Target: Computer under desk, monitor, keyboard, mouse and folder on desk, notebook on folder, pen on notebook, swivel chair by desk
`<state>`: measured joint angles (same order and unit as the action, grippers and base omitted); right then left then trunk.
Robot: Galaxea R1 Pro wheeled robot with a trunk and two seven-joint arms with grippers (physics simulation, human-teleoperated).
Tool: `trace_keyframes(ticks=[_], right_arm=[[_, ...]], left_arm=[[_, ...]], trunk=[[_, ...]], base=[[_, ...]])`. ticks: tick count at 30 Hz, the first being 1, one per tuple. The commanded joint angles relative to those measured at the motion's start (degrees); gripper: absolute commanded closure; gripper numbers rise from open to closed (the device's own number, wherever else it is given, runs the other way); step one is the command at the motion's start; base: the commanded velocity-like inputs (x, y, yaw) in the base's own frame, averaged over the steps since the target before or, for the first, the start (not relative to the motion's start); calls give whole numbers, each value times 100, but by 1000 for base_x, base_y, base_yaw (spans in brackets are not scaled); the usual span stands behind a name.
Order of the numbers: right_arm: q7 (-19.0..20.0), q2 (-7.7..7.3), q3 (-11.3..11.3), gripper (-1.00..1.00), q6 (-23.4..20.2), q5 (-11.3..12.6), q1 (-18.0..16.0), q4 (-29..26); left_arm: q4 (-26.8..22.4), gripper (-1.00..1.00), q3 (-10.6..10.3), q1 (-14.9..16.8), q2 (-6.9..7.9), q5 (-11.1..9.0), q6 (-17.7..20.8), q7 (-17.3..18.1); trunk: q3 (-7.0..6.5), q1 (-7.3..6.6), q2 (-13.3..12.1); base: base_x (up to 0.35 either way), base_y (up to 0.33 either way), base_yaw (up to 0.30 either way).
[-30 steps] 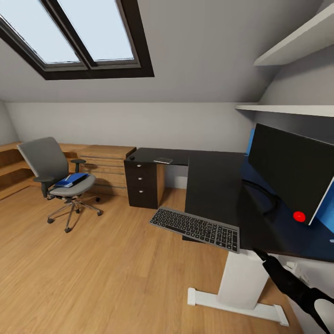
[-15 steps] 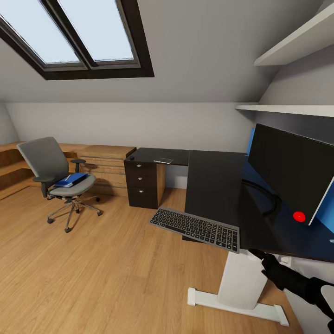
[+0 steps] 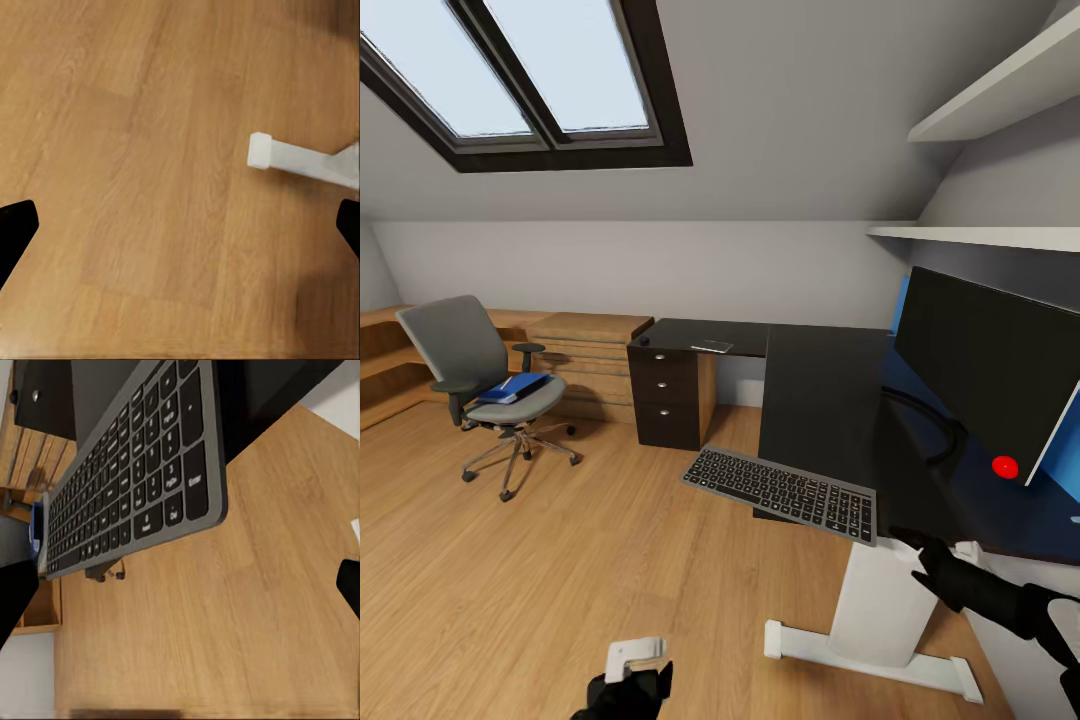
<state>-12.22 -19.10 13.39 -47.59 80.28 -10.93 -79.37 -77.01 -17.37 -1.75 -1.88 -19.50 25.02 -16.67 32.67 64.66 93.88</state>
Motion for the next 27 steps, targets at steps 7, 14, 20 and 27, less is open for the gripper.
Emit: trace_keyframes(ticks=[7, 14, 20, 27], right_arm=[[356, -6, 6, -100, -583, -80, -529, 779], [420, -6, 14, -100, -602, -149, -566, 827], [422, -7, 15, -100, -601, -152, -568, 837], [426, 2, 55, -100, -495, -144, -590, 1212]], left_arm=[[-235, -100, -37, -1, -74, -292, 905, -25], [182, -100, -67, 0, -80, -316, 659, -16], [209, -100, -148, 0, -69, -305, 616, -29], [192, -100, -169, -1, -59, -308, 602, -12]], trunk=[[5, 0, 3], [5, 0, 3], [5, 0, 3], [5, 0, 3]], base=[[0, 0, 0], [0, 0, 0], [1, 0, 0], [232, 0, 0]])
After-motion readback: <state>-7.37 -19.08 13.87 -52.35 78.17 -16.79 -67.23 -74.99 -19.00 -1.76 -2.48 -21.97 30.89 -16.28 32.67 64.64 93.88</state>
